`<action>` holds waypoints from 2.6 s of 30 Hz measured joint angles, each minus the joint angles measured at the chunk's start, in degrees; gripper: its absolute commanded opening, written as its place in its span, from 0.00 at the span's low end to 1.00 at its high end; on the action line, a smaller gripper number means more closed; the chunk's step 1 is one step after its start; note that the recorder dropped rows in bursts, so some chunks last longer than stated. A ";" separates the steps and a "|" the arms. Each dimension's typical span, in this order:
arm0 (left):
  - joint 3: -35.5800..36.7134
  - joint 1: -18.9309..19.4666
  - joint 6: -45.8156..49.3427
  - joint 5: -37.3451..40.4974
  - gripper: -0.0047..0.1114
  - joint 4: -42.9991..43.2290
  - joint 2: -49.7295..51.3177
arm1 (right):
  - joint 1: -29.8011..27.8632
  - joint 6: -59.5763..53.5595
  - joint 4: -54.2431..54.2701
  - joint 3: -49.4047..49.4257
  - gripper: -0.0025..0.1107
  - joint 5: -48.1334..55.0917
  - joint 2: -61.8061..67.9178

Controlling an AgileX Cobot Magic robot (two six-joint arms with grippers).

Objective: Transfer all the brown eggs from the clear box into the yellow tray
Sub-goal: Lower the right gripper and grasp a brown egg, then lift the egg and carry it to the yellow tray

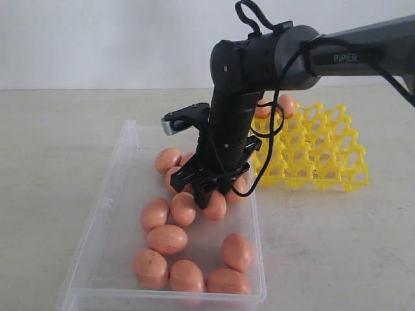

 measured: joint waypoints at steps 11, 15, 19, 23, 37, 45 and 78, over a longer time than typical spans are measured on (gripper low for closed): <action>0.00 0.00 0.00 0.00 0.08 0.00 0.00 | 0.00 0.60 0.12 0.00 0.02 -1.09 3.05; 0.00 0.00 0.00 0.00 0.08 0.00 0.00 | 0.00 0.60 0.12 0.00 0.02 -1.09 2.83; 0.00 0.00 0.00 0.00 0.08 0.00 0.00 | 0.00 0.60 0.36 0.00 0.02 -1.20 1.41; 0.00 0.00 0.00 0.00 0.08 0.00 0.00 | 0.00 1.02 0.84 0.00 0.02 -2.16 -2.28; 0.00 0.00 0.00 0.00 0.08 0.00 0.00 | 0.00 8.36 -5.97 15.59 0.02 -28.28 -27.41; 0.00 0.00 0.00 0.00 0.08 0.00 0.00 | -9.97 16.19 -12.25 45.22 0.02 -61.85 -41.63; 0.00 0.00 0.00 0.00 0.08 0.00 0.00 | -43.67 83.67 -78.80 20.71 0.02 -107.58 -1.87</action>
